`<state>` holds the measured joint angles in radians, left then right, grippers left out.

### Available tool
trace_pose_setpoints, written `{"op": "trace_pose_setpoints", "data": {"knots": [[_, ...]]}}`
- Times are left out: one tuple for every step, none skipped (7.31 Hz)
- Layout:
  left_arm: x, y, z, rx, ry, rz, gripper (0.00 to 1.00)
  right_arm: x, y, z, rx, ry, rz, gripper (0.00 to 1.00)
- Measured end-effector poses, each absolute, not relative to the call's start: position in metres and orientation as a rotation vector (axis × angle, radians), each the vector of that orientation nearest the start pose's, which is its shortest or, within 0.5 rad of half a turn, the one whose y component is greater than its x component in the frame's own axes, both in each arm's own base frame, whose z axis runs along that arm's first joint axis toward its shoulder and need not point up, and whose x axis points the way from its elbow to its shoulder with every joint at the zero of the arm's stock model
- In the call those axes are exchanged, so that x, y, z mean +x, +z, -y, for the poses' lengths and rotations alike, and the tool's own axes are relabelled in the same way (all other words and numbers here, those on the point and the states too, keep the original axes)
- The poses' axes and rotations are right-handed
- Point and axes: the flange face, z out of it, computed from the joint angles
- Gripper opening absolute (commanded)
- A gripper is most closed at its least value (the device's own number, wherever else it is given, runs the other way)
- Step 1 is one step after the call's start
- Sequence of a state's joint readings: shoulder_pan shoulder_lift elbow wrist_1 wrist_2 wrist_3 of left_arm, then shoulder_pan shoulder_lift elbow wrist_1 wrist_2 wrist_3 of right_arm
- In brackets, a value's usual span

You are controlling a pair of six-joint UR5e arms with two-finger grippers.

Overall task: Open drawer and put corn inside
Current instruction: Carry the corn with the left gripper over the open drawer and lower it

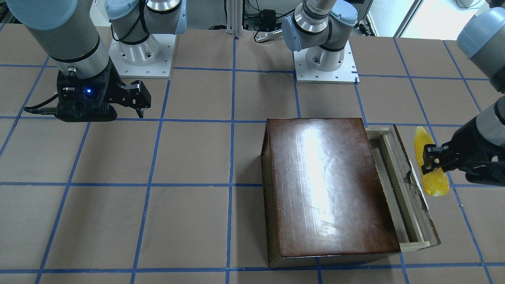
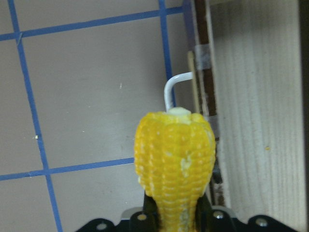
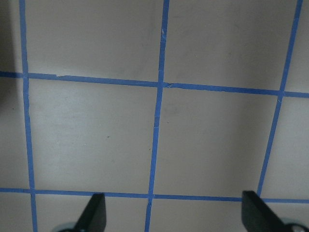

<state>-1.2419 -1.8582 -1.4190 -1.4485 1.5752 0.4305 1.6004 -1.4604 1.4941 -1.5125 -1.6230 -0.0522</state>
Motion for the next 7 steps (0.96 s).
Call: {"op": "trace_pose_setpoints", "data": {"knots": [[0.052, 0.41, 0.62, 0.16, 0.034, -3.14, 0.0, 0.144, 0.463, 0.525, -0.134, 0.148, -3.186, 1.0], [0.046, 0.399, 0.622, 0.157, 0.046, -3.143, 0.0, 0.144, 0.463, 0.525, -0.134, 0.148, -3.186, 1.0], [0.044, 0.388, 0.624, 0.152, 0.045, -3.143, 0.0, 0.144, 0.463, 0.525, -0.134, 0.148, -3.186, 1.0], [0.043, 0.382, 0.626, 0.127, 0.038, -3.143, 0.01, 0.143, 0.463, 0.525, -0.134, 0.148, -3.186, 1.0], [0.042, 0.38, 0.626, 0.079, 0.035, -3.144, 0.19, 0.143, 0.463, 0.525, -0.133, 0.148, -3.186, 1.0], [0.042, 0.379, 0.626, 0.045, 0.035, -3.144, 0.67, 0.143, 0.463, 0.525, -0.133, 0.148, -3.186, 1.0], [0.041, 0.378, 0.626, 0.03, 0.037, -3.144, 0.9, 0.143, 0.463, 0.525, -0.133, 0.148, -3.186, 1.0]]}}
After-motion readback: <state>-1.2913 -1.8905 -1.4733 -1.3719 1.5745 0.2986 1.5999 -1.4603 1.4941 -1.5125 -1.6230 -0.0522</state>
